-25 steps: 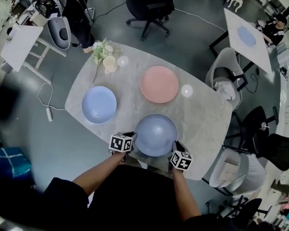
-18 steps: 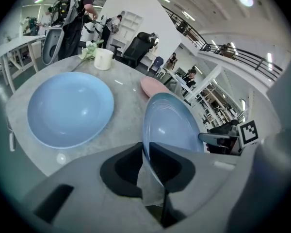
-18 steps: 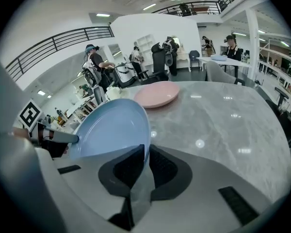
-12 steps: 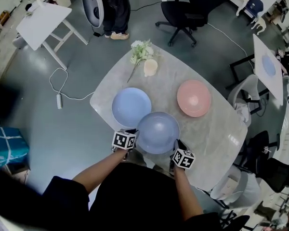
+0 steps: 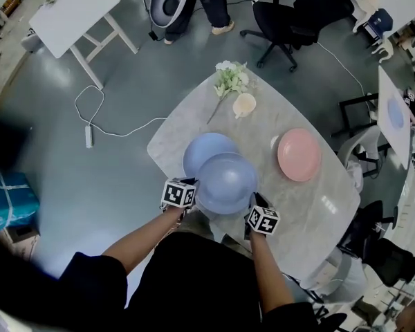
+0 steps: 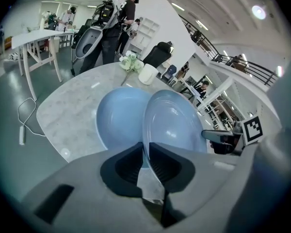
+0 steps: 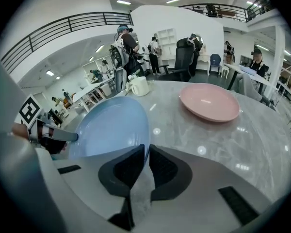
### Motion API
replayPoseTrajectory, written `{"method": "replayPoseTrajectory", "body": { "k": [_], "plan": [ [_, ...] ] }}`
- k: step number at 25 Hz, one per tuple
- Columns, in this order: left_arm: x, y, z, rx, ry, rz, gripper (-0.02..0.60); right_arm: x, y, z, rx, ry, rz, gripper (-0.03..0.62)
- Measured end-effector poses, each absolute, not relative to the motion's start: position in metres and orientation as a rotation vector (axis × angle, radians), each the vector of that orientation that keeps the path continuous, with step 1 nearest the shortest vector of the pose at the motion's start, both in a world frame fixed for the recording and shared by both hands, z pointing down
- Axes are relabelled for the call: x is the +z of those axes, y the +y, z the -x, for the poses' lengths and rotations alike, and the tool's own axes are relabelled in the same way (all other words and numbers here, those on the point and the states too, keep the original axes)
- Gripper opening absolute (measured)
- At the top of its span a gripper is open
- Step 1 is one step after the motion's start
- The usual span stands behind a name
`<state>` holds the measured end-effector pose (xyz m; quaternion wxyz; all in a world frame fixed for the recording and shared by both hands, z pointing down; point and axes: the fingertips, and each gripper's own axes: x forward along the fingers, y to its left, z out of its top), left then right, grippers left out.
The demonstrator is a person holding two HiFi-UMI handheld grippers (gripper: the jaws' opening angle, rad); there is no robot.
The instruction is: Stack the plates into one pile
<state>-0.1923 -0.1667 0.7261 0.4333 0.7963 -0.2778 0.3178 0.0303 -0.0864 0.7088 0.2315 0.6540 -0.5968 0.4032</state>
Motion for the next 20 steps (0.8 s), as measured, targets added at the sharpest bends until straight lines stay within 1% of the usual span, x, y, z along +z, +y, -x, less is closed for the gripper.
{"method": "replayPoseTrajectory", "body": {
  "k": [7, 15, 20],
  "plan": [
    [0.748, -0.211, 0.227, 0.800, -0.731, -1.946, 0.055, 0.730, -0.139, 0.002, 1.101, -1.633, -1.740, 0.037],
    [0.757, -0.234, 0.232, 0.804, -0.756, -1.917, 0.060, 0.738, -0.177, 0.002, 1.105, -1.628, -1.726, 0.035],
    [0.766, -0.238, 0.231, 0.779, -0.782, -1.891, 0.060, 0.752, -0.182, 0.000, 1.125, -1.605, -1.710, 0.035]
  ]
}}
